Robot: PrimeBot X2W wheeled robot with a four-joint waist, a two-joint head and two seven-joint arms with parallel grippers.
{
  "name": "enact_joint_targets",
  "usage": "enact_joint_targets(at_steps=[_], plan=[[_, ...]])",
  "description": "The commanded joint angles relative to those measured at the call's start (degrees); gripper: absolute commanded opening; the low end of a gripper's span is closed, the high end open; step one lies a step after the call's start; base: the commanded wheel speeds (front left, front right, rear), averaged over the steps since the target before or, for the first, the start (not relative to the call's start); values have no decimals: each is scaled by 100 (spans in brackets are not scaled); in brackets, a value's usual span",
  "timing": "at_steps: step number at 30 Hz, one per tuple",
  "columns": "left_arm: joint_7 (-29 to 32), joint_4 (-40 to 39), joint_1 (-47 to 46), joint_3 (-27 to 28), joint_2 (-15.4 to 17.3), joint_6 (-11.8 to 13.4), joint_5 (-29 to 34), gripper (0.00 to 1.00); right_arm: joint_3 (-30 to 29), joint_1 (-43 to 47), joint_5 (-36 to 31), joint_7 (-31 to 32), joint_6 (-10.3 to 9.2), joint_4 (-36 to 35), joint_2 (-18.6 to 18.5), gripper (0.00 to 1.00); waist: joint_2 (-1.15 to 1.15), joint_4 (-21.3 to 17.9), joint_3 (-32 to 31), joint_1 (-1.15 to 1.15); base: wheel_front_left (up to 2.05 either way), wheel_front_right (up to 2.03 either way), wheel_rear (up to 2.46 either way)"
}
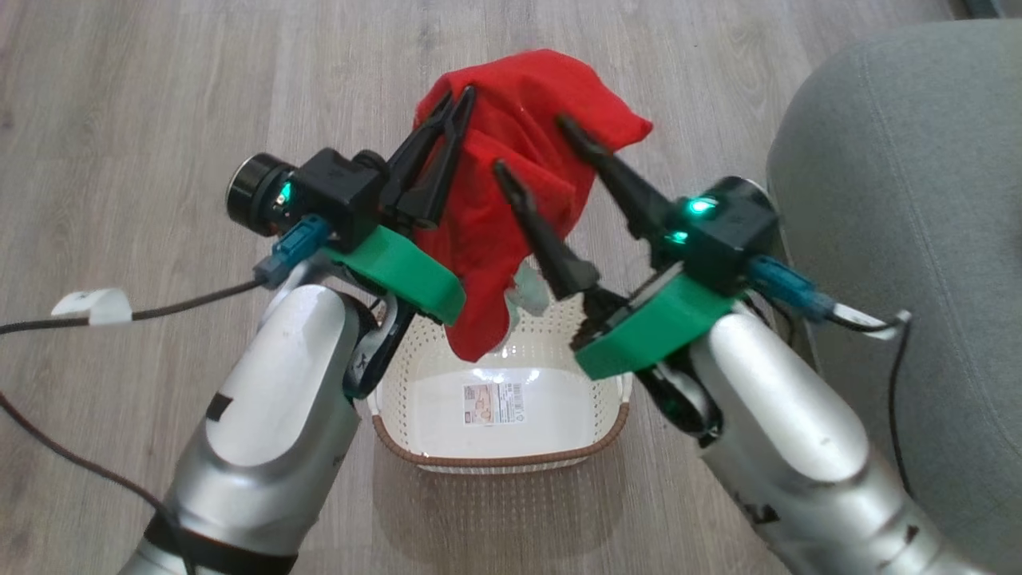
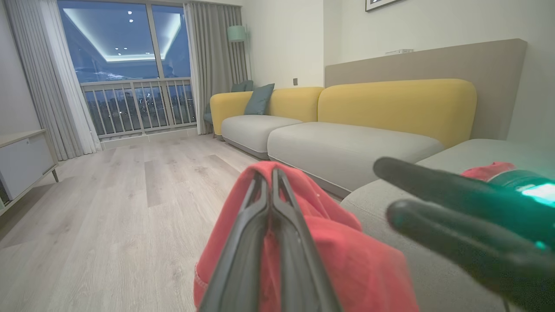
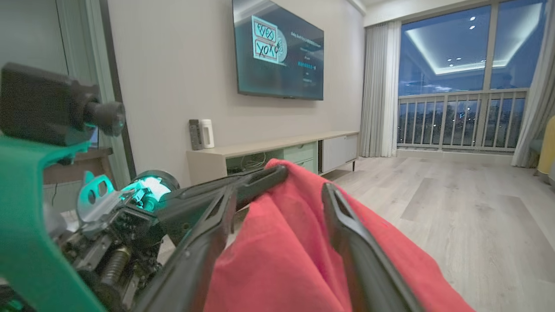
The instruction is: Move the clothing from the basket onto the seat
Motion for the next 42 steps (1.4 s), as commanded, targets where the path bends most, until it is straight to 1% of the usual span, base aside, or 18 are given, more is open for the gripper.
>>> enact_joint_targets(at_steps=[1, 4, 8, 16, 21, 22, 23, 24, 25, 30, 34, 35, 36, 42], plan=[[-8, -233, -204, 131, 108, 0, -2, 0, 233, -271, 69, -37, -2, 5, 70, 100, 0, 26, 16, 0, 0, 0, 0], [-11, -227, -215, 63, 95, -19, -2, 0, 600, -494, 123, -37, -2, 446, 76, 100, 0, 56, 31, 0, 0, 0, 0], [-12, -224, -230, -52, 60, -53, -20, 0, 778, -719, 65, -37, -2, 1006, 86, 100, 0, 106, 52, 0, 0, 0, 0], [-17, -187, -283, -264, -6, -98, -55, 0, 822, -972, -123, -37, -2, 1791, 96, 100, 0, 210, 106, 0, 0, 0, 0], [-27, -141, -292, -394, -46, -130, -93, 0, 896, -1092, 36, -37, -2, 2079, 97, 100, 0, 299, 131, 0, 0, 0, 0], [-31, -130, -295, -423, -56, -134, -102, 0, 880, -1124, 85, -37, -2, 2136, 97, 91, 0, 325, 139, 0, 0, 0, 0], [-35, -113, -295, -446, -66, -140, -122, 0, 858, -1141, 130, -37, -2, 2199, 97, 45, 0, 349, 142, 0, 0, 0, 0], [-39, -90, -293, -467, -73, -143, -133, 0, 835, -1150, 150, -37, -2, 2245, 97, 9, 0, 372, 144, 0, 0, 0, 0], [-43, -68, -294, -486, -79, -146, -140, 0, 812, -1146, 181, -37, -2, 2273, 97, 0, 0, 395, 149, 0, 0, 0, 0], [-66, 30, -273, -507, -74, -154, -164, 0, 626, -1073, 181, -37, -2, 2180, 98, 0, 0, 421, 168, 0, 0, 0, 0], [-84, 83, -256, -495, -42, -152, -146, 0, 452, -981, 86, -37, -2, 2053, 98, 0, 0, 360, 165, 0, 0, 0, 0], [-88, 91, -243, -493, -42, -159, -157, 40, 413, -958, 60, -37, -2, 2028, 98, 0, 0, 341, 166, 0, 0, 0, 0], [-92, 105, -227, -483, -41, -166, -177, 100, 380, -934, 33, -37, -2, 2004, 98, 0, 0, 314, 168, 0, 0, 0, 0], [-107, 273, -147, -549, 33, -235, -166, 100, -71, -703, -232, -37, -2, 1874, 98, 0, 0, 76, 177, 0, 0, 0, 0]])
